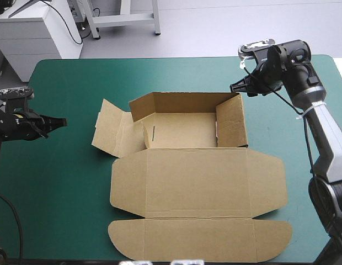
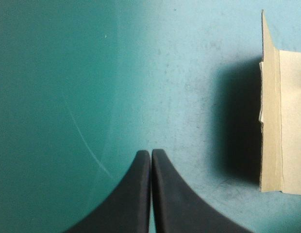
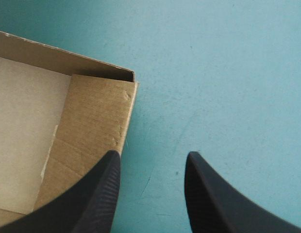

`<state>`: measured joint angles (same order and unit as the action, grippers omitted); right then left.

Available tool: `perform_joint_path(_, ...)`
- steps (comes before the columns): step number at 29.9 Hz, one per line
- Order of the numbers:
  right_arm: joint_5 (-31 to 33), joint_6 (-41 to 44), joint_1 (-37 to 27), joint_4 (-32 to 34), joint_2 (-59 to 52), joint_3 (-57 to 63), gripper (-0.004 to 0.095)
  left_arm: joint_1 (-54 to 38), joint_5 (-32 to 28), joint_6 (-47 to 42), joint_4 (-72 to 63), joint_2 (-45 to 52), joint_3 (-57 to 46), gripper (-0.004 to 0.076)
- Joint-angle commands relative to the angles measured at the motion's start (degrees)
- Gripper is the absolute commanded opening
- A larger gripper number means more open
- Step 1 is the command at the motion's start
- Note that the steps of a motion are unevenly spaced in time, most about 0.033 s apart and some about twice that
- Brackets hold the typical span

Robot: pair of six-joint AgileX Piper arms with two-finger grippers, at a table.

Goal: Fold the box

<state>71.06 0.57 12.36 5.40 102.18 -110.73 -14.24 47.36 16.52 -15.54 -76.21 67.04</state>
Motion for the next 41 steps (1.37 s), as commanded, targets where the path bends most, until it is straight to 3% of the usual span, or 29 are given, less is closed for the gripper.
perform_joint_path(1,0.6,0.8,0.1,-2.5,-3.0,-1.9,0.0400,-0.1,-1.9,0.1,-2.8,1.8,1.4,-0.0008)
perform_joint_path(5,0.6,0.8,0.1,-5.9,-2.7,-0.4,0.0400,-0.1,-0.7,0.1,-2.8,1.8,1.4,-0.0008)
perform_joint_path(13,0.6,0.8,0.1,-6.7,-0.8,8.4,0.0400,-0.1,-0.3,0.1,-3.0,1.8,1.4,-0.0008)
perform_joint_path(19,0.6,0.1,0.1,-11.2,3.2,8.7,0.0400,-0.1,-1.6,0.1,-3.0,1.8,1.4,-0.0008)
perform_joint_path(25,0.6,0.1,0.1,-11.4,7.4,8.7,0.0399,-0.1,-1.7,0.1,-3.3,1.8,1.4,-0.0008)
perform_joint_path(27,0.6,-0.6,0.1,-12.6,8.2,8.7,0.0354,-0.1,-1.2,0.1,-3.3,1.8,1.4,-0.0008)
perform_joint_path(33,-0.7,-2.2,0.1,-13.6,8.8,8.8,-0.0024,-0.1,-0.8,0.1,-4.1,1.8,1.4,-0.0008)
perform_joint_path(41,-2.3,-1.4,0.1,-13.6,8.8,8.8,-0.0018,-0.1,0.1,0.1,-5.8,1.8,1.4,-0.0008)
